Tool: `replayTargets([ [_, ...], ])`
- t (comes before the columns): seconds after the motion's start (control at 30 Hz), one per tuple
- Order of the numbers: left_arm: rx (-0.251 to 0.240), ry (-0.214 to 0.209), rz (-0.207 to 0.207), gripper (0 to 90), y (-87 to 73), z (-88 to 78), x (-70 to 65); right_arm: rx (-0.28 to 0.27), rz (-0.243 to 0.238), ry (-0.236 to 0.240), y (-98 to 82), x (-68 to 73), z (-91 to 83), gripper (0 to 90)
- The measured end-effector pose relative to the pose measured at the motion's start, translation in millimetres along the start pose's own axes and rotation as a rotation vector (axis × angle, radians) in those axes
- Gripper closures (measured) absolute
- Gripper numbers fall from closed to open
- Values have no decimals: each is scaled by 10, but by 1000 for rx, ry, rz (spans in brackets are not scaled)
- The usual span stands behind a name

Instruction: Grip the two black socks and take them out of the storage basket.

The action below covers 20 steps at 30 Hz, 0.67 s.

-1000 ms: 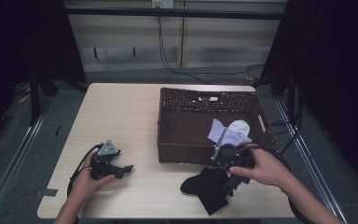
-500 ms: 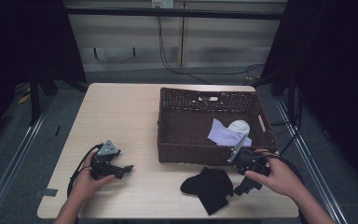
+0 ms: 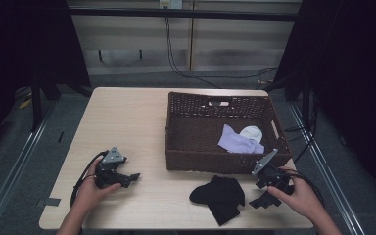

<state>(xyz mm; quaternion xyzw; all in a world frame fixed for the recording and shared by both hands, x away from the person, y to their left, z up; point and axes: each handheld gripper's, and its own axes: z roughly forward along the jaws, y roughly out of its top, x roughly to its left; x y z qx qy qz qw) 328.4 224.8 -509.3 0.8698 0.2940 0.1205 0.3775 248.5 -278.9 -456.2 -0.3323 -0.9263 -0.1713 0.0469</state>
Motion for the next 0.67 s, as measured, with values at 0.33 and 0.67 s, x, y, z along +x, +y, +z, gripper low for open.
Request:
replayTargets([
  [0.33, 0, 0, 0, 148, 0, 0, 0, -123, 21, -38, -199, -37, 159, 180],
  [0.67, 0, 0, 0, 147, 0, 0, 0, -192, -24, -117, -283, -8, 217, 147],
])
